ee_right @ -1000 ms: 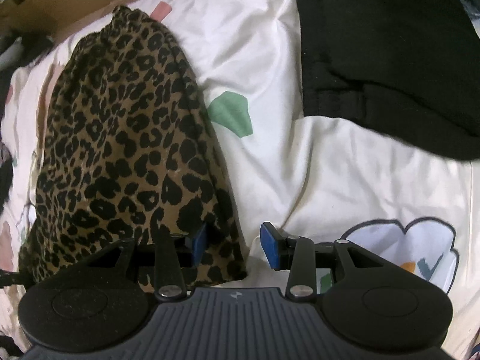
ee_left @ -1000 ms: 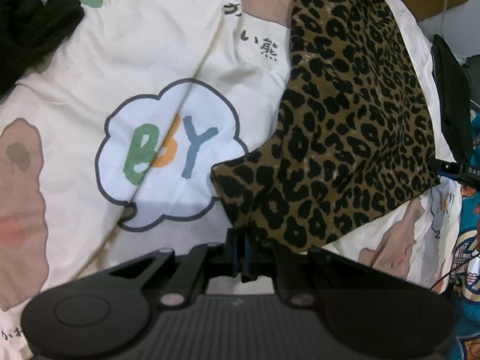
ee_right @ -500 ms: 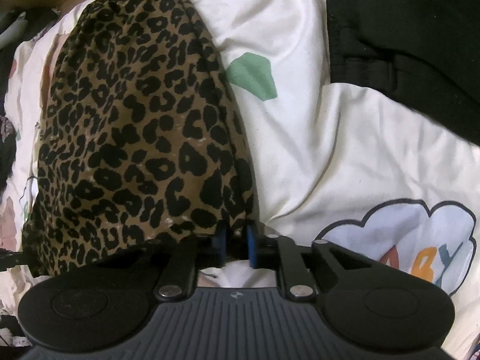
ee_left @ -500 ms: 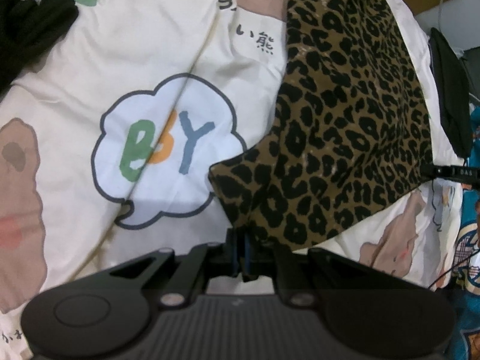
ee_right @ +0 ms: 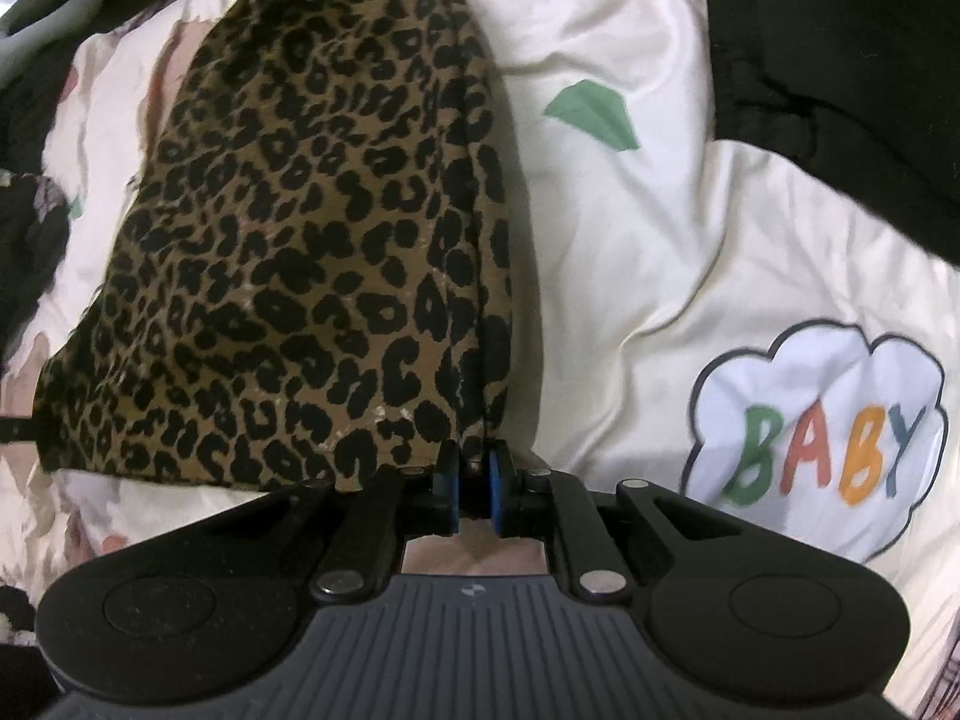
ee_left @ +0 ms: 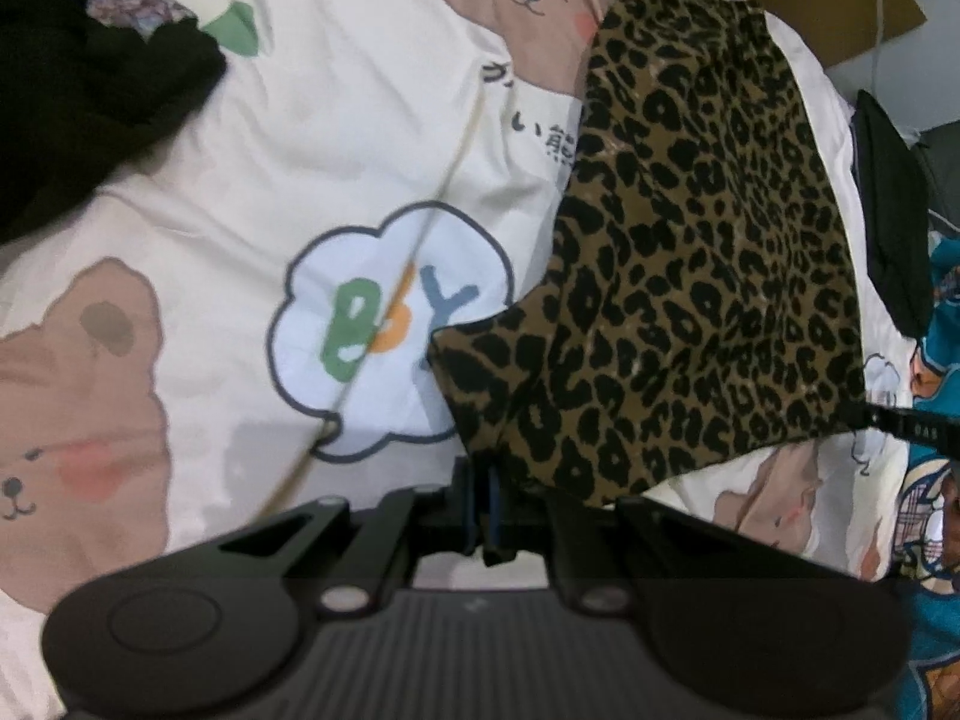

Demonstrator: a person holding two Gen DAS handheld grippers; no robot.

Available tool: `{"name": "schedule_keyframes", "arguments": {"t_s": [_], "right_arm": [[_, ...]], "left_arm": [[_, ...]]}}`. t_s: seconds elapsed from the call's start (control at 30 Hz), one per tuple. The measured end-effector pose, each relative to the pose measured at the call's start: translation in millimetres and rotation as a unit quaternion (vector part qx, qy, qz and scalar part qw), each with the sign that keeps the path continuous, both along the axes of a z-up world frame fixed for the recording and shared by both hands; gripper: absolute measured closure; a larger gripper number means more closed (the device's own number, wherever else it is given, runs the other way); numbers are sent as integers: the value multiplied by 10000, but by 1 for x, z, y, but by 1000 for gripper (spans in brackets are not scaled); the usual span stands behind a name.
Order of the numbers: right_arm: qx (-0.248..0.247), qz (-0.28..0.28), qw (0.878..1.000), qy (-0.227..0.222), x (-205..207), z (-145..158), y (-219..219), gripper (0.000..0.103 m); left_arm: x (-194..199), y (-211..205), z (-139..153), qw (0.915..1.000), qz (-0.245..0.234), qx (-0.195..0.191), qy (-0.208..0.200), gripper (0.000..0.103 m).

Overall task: Fold clothes
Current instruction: 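Grasp the garment hem with the left tool while the right tool grasps beside it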

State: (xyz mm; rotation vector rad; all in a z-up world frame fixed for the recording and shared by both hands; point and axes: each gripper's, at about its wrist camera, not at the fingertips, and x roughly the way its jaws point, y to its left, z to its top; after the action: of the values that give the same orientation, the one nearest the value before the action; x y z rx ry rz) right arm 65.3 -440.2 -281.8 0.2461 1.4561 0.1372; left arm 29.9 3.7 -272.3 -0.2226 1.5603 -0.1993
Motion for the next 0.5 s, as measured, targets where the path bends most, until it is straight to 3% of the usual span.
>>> {"name": "schedule_keyframes", "arguments": {"t_s": [0.27,0.5], "right_arm": [[281,-19,9996,-71,2,1,3,95],[361,-466,9982,-123,1,-30,-15,92]], "left_arm": [[2,23,11,9990,-263,246,-248,98],[36,-51,-29,9962,-548,527,-421,98]]}}
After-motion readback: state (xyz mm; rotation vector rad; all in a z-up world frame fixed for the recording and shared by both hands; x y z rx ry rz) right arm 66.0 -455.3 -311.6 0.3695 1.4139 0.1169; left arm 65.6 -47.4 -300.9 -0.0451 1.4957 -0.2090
